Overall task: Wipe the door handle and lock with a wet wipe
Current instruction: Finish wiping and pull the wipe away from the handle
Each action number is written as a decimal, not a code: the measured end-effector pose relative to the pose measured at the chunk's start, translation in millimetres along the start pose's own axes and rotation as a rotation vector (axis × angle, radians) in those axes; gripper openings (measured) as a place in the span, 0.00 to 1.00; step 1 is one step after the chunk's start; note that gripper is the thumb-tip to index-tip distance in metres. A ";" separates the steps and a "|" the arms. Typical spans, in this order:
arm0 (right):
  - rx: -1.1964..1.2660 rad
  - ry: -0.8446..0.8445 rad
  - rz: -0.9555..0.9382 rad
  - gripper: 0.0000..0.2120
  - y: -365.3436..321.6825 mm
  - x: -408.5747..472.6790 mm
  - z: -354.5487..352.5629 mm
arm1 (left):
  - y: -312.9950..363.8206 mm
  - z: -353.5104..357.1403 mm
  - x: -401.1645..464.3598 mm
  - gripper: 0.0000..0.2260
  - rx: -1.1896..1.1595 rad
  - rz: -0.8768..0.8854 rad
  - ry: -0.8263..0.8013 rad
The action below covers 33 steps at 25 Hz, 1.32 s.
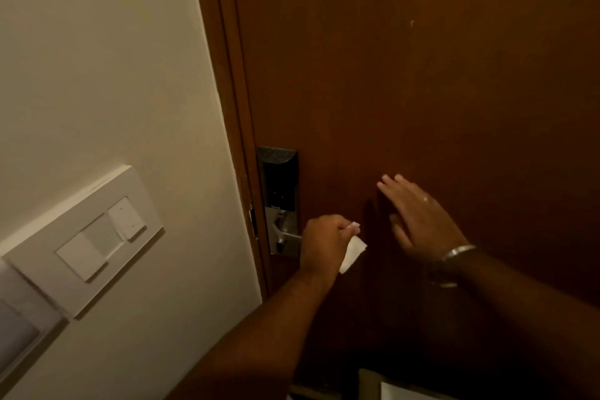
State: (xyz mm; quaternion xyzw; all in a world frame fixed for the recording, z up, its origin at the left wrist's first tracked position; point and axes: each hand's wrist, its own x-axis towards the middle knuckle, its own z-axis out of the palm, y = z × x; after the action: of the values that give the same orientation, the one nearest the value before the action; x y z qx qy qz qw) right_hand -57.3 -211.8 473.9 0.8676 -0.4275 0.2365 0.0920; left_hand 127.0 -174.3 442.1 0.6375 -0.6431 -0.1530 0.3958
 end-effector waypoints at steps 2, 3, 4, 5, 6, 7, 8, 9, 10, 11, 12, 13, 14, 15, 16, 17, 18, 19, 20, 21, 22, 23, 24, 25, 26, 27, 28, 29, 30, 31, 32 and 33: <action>0.424 -0.192 0.374 0.27 -1.1 -35.4 14.5 | 4.6 3.5 -3.3 0.07 -0.310 -0.192 0.125; 0.685 -0.257 0.560 0.27 -6.4 -48.1 21.0 | 6.9 6.8 -5.2 0.08 -0.413 -0.282 0.125; 0.911 -0.278 0.701 0.28 -13.8 -56.3 25.9 | 10.0 10.6 -6.7 0.08 -0.499 -0.359 0.103; 1.053 -0.246 0.795 0.27 -19.0 -64.5 28.9 | 14.4 16.6 -8.5 0.09 -0.561 -0.418 0.069; 1.115 -0.185 0.844 0.25 -22.4 -69.2 31.9 | 17.2 20.7 -10.1 0.09 -0.596 -0.453 0.044; 1.135 -0.116 0.874 0.21 -24.6 -72.9 30.2 | 21.0 25.2 -12.6 0.09 -0.618 -0.474 0.018; 1.144 -0.050 0.892 0.16 -24.6 -77.2 25.3 | 26.5 30.7 -16.5 0.09 -0.636 -0.491 -0.011; 1.158 -0.011 0.909 0.12 -24.0 -81.0 19.5 | 31.4 36.5 -21.4 0.09 -0.657 -0.513 -0.029; 1.175 -0.001 0.922 0.10 -22.5 -85.6 15.4 | 36.5 43.7 -27.7 0.09 -0.681 -0.543 -0.042; 1.183 -0.020 0.931 0.09 -20.7 -91.0 11.9 | 42.4 50.9 -34.0 0.09 -0.711 -0.579 -0.054; 1.173 -0.052 0.937 0.11 -17.7 -100.9 8.8 | 50.9 60.8 -43.5 0.09 -0.738 -0.615 -0.061; 1.154 -0.068 0.938 0.12 -18.1 -106.3 7.3 | 54.4 66.2 -49.5 0.09 -0.762 -0.643 -0.058; 1.143 -0.073 0.942 0.13 -14.8 -116.0 5.9 | 57.4 74.7 -56.7 0.10 -0.770 -0.671 -0.047; 1.164 -0.083 0.948 0.13 -8.4 -128.6 4.8 | 58.8 85.1 -65.2 0.14 -0.777 -0.715 -0.060; 1.237 -0.112 0.955 0.12 -0.3 -143.0 3.8 | 57.5 95.7 -75.5 0.20 -0.796 -0.776 -0.118; 1.359 -0.154 0.979 0.11 9.1 -160.0 3.1 | 54.4 106.7 -87.4 0.29 -0.862 -0.872 -0.230; 1.478 -0.201 1.020 0.11 18.7 -174.5 3.4 | 48.7 117.7 -98.2 0.37 -0.970 -0.973 -0.368; 1.566 -0.256 1.069 0.10 29.8 -194.1 5.5 | 42.1 134.2 -114.1 0.41 -1.120 -1.054 -0.492; 1.569 -0.303 1.120 0.10 42.2 -213.4 10.8 | 35.1 150.2 -130.4 0.41 -1.209 -1.100 -0.571; 1.528 -0.331 1.176 0.10 53.9 -232.2 18.3 | 30.1 164.8 -146.0 0.35 -1.242 -1.119 -0.611; 1.458 -0.355 1.237 0.09 64.3 -250.6 27.8 | 24.9 180.0 -159.1 0.28 -1.194 -1.113 -0.616; 1.398 -0.373 1.306 0.09 72.5 -269.7 38.9 | 18.1 193.8 -169.7 0.21 -1.112 -1.096 -0.606; 1.366 -0.390 1.378 0.07 78.4 -287.9 52.0 | 9.0 206.7 -178.0 0.17 -1.031 -1.087 -0.588; 1.377 -0.405 1.454 0.05 82.8 -305.4 68.5 | -2.3 221.3 -185.3 0.13 -0.992 -1.113 -0.557; 1.405 -0.411 1.521 0.04 85.7 -322.0 88.0 | -15.9 236.7 -191.5 0.10 -0.954 -1.135 -0.515; 1.427 -0.405 1.586 0.04 87.3 -337.9 110.5 | -29.9 254.0 -196.3 0.08 -0.898 -1.141 -0.486; 1.427 -0.389 1.645 0.05 88.9 -352.2 135.5 | -43.4 272.3 -199.1 0.08 -0.805 -1.133 -0.448; 1.413 -0.380 1.708 0.05 90.7 -365.1 162.8 | -57.8 294.1 -201.4 0.08 -0.715 -1.096 -0.436; 1.361 -0.369 1.761 0.04 92.6 -377.4 190.8 | -71.2 316.9 -203.5 0.08 -0.641 -1.049 -0.428; 1.302 -0.349 1.795 0.02 94.6 -390.7 221.1 | -85.9 340.8 -204.8 0.08 -0.594 -1.013 -0.427; 1.216 -0.343 1.792 0.03 98.7 -403.6 250.1 | -102.8 364.6 -205.8 0.08 -0.569 -0.990 -0.440; 1.131 -0.337 1.813 0.07 103.8 -412.2 273.6 | -116.9 382.3 -205.6 0.07 -0.555 -0.985 -0.463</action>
State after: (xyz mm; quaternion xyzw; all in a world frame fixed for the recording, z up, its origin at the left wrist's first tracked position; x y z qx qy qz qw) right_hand -263.5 -87.0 29.5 0.1663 -0.7462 0.2572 -0.5911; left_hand -86.4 -115.0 50.9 0.6831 -0.2781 -0.6146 0.2797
